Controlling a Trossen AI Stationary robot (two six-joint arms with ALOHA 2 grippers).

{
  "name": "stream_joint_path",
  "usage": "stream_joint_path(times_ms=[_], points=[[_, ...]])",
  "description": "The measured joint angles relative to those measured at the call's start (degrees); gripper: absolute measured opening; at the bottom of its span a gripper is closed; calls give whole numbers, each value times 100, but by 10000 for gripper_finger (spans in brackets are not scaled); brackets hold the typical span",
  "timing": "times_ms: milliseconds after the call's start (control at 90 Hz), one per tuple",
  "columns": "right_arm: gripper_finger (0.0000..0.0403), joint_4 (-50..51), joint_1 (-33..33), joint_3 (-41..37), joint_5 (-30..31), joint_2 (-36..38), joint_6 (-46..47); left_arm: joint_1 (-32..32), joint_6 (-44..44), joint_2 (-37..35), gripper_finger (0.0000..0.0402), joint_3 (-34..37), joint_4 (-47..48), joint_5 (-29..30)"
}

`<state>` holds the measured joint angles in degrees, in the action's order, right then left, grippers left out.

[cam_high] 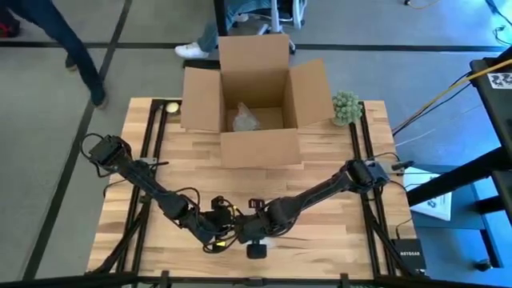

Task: Wrap mug
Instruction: Wrap the white mug with bubble wrap

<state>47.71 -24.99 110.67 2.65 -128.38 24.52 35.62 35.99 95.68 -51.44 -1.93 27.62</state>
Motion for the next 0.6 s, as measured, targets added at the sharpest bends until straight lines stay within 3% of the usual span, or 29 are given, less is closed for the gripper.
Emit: stream_joint_path(times_ms=[167,467,600], points=[[27,-81,28,13,-82,-211,-246,-4,0,2,49,0,-15,4],[182,-100,28,35,-22,-184,-604,-5,0,2,49,-4,-39,17],[210,-101,24,33,42,-190,-664,-4,0,2,49,-4,-38,-5]])
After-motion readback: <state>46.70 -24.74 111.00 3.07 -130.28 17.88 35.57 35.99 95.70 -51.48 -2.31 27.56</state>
